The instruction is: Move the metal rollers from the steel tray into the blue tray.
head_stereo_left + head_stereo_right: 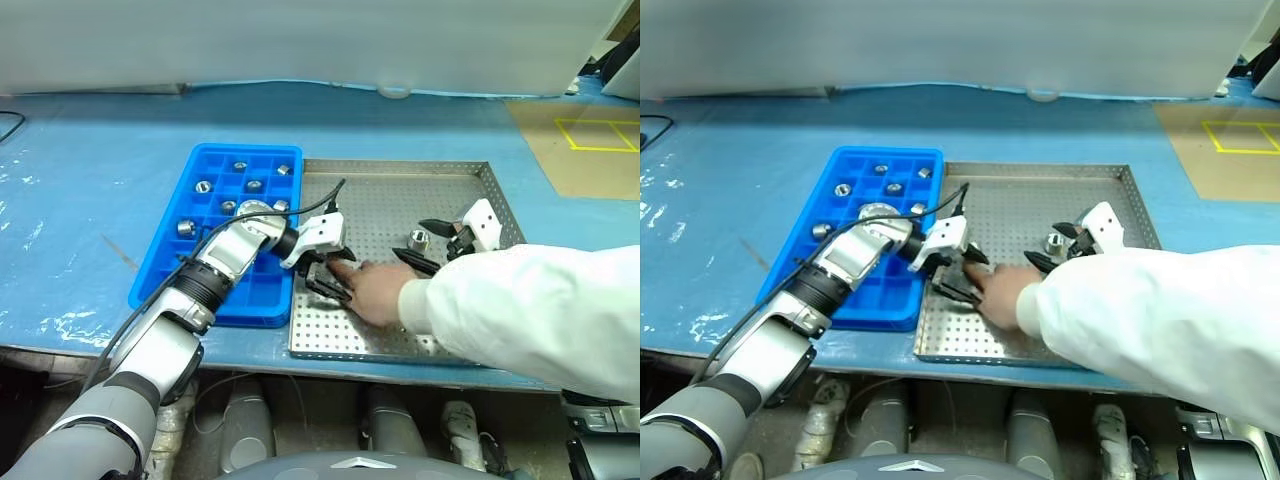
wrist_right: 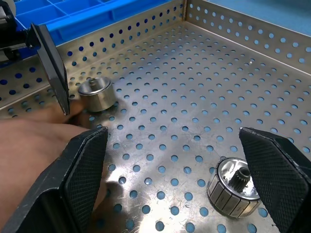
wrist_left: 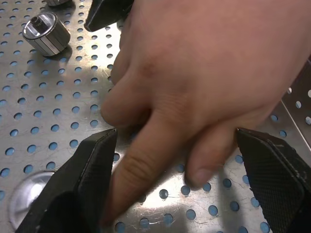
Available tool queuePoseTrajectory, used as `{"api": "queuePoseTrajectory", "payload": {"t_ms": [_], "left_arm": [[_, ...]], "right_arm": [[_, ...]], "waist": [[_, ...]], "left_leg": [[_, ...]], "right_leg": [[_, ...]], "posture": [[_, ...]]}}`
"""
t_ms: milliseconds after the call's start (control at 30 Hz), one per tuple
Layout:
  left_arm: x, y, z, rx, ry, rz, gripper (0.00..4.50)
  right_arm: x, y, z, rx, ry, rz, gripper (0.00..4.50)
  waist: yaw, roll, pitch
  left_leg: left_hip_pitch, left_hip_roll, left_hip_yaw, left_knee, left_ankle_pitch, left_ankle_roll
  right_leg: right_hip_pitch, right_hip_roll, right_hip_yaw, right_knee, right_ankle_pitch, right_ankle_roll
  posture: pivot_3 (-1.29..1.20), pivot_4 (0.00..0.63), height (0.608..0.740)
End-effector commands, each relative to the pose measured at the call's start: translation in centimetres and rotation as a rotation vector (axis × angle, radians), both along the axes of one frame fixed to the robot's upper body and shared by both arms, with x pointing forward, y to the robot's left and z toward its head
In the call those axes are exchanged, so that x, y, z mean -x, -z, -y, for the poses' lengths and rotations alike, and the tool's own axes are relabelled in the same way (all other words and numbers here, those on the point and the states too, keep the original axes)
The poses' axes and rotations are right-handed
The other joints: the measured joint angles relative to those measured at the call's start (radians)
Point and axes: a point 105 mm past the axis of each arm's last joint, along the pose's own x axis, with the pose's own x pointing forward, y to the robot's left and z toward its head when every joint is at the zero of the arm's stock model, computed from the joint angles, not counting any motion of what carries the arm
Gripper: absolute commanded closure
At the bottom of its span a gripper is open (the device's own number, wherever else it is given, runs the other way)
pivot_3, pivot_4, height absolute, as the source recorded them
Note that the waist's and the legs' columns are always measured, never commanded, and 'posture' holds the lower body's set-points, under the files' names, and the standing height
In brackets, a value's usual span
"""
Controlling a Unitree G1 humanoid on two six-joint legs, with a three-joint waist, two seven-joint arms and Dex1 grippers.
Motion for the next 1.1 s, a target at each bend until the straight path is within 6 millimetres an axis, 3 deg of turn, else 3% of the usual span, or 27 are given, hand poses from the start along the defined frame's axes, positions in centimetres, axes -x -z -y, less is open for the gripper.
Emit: {"api": "queuePoseTrajectory", "payload": {"t_ms": [33, 267, 533, 800, 1100], "left_arm": [[0.2, -1.3, 0.5, 0.058, 0.011, 0.026, 0.4], [-0.5, -2.3, 1.0, 0.141, -0.04, 0.05, 0.4], [-4.4, -3.9, 1.0, 0.331, -0.329, 0.143, 0.4], [-9.5, -3.6, -0.4, 0.333, -0.695, 0.281, 0.4], [-9.6, -1.8, 1.5, 0.298, -0.707, 0.074, 0.4]], "right_arm": [[0.0, -1.1, -0.4, -0.006, -0.021, 0.052, 0.0], [0.0, -0.8, -0.6, -0.002, -0.027, 0.046, 0.0], [-0.2, -0.3, -0.8, 0.007, -0.03, 0.041, 0.0], [-0.3, 0.2, -0.9, 0.026, -0.026, 0.036, 0.0], [-0.1, 0.7, -0.6, 0.03, -0.003, 0.037, 0.0]], "waist": [[-0.001, 0.0, 0.0], [-0.001, 0.0, 0.0], [-0.001, 0.0, 0.0], [0.0, 0.0, 0.0], [0.0, 0.0, 0.0]], "left_leg": [[0.0, 0.0, 0.0, 0.0, 0.0, 0.0], [0.001, 0.0, 0.0, 0.0, 0.0, 0.0], [0.002, 0.0, 0.0, 0.001, 0.0, 0.0], [0.001, 0.0, 0.0, 0.001, 0.0, 0.0], [-0.001, 0.0, 0.0, 0.001, -0.001, 0.001]], "right_leg": [[0.0, 0.0, 0.0, 0.0, 0.0, 0.0], [0.0, 0.0, 0.0, 0.001, 0.0, 0.0], [0.001, 0.0, 0.0, 0.001, 0.0, 0.0], [0.001, 0.0, 0.0, 0.0, 0.0, 0.0], [0.001, 0.0, -0.001, -0.001, 0.0, 0.0]], "posture": [[-0.15, 0.15, 0.74], [-0.14, 0.15, 0.74], [-0.14, 0.15, 0.74], [-0.13, 0.15, 0.74], [-0.17, 0.15, 0.74]]}}
